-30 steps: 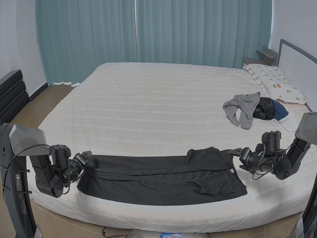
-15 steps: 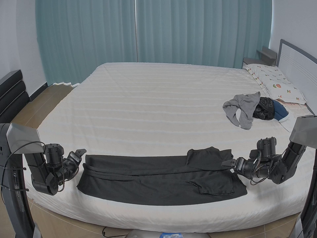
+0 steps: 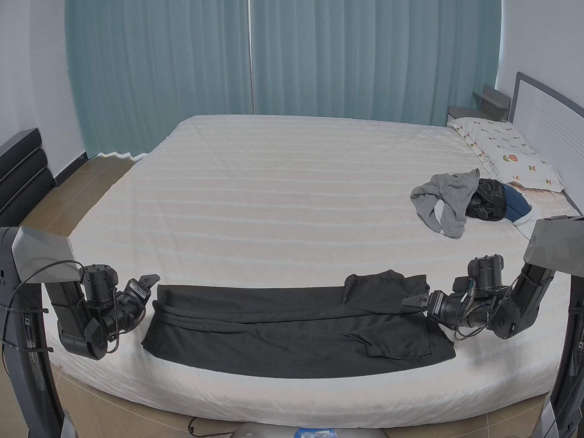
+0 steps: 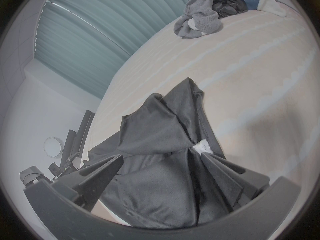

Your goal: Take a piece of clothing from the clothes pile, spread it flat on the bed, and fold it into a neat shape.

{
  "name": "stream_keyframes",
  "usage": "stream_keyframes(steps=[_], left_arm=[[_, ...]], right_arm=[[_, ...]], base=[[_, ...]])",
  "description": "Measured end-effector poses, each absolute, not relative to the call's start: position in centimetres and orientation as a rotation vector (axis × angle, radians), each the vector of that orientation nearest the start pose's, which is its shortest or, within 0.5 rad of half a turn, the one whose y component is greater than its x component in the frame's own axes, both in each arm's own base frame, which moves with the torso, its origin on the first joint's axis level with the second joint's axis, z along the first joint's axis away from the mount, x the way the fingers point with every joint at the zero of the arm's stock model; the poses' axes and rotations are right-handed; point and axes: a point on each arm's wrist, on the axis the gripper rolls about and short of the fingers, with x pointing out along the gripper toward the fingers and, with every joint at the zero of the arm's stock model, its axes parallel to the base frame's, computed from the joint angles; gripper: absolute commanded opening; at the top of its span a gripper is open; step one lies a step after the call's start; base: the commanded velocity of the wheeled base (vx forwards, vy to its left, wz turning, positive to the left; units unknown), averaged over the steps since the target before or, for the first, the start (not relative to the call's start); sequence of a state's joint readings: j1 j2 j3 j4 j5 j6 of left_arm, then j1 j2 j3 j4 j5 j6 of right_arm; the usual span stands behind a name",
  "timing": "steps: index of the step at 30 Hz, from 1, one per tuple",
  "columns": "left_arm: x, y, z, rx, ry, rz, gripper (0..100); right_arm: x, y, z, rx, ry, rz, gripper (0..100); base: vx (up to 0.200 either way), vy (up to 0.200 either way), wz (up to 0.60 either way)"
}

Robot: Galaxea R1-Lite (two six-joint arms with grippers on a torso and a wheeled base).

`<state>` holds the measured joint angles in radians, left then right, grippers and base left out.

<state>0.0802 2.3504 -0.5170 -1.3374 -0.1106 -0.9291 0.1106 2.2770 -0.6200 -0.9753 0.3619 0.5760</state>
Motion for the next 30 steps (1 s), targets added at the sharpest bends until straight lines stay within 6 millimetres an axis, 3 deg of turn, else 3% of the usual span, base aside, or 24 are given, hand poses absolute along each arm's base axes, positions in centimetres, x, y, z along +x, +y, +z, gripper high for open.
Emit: stream_keyframes(steps=[10, 26, 27, 30], left_arm=[[32.8, 2.4, -2.4, -0.957, 0.472, 0.202, 100], [32.7, 2.2, -2.4, -0.948, 0.473, 0.199, 100], [32.7, 2.2, -2.4, -0.948, 0.472, 0.198, 100], [32.7, 2.2, -2.3, -0.945, 0.467, 0.199, 100]], right_arm=[[32.8, 4.0, -2.7, 0.567, 0.814, 0.24, 0], [33.2, 3.0, -2.4, 0.583, 0.767, 0.216, 0], [33.2, 3.0, -2.4, 0.584, 0.769, 0.215, 100], [33.2, 3.0, -2.4, 0.584, 0.77, 0.214, 100]], base=[[0.0, 0.0, 0.0], [0.0, 0.0, 0.0], [0.0, 0.0, 0.0], [0.0, 0.0, 0.0]])
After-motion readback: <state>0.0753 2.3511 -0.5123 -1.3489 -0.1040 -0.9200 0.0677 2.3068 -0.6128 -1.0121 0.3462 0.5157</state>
